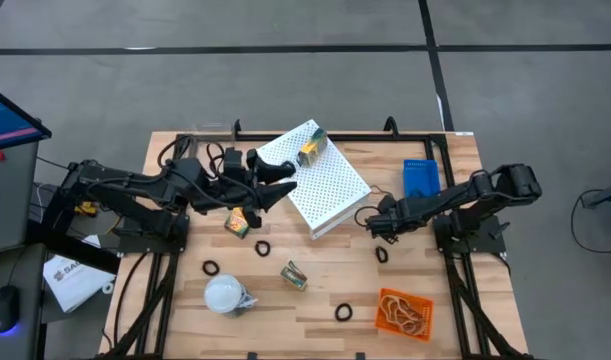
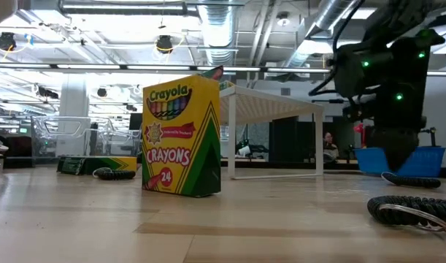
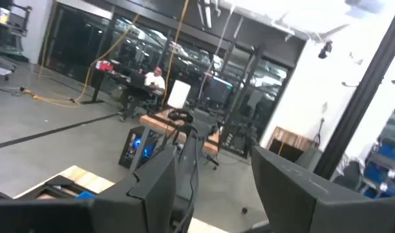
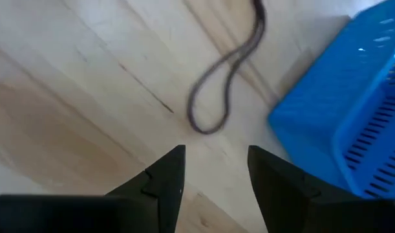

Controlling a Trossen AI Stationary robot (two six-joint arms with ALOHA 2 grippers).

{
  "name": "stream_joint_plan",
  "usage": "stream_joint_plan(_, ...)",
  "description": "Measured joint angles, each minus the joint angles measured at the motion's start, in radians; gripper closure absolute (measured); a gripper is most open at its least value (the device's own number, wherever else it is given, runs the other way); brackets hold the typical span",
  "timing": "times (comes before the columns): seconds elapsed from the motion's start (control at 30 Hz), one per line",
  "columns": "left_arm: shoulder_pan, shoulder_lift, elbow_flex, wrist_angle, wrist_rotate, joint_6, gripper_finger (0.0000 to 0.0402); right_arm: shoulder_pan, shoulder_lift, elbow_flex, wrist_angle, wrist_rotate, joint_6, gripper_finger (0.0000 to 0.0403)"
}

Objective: Pick & Place Office Desk Supplies
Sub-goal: Put the black rubber band into the orange bin

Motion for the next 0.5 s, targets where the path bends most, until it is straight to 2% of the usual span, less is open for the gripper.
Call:
stream_joint_plan(0.2,0.0,0.0,0.0,0.078,-0.056,-0.028,0.0211,-0.003,0.0,-0.006,0.067,0.049,0.138,0.0239)
stream_joint_plan(0.33,0.0,0.0,0.0,0.143,-0.07,-0.029,0.0211,0.008,0.0,-0.006,0.079,0.054,0.318,0.0239)
stream_joint_plan(0.5,0.0,0.0,0.0,0.176,-0.079,-0.035,0.0211,0.065,0.0,-0.006,0.092,0.114,0.546,0.0239)
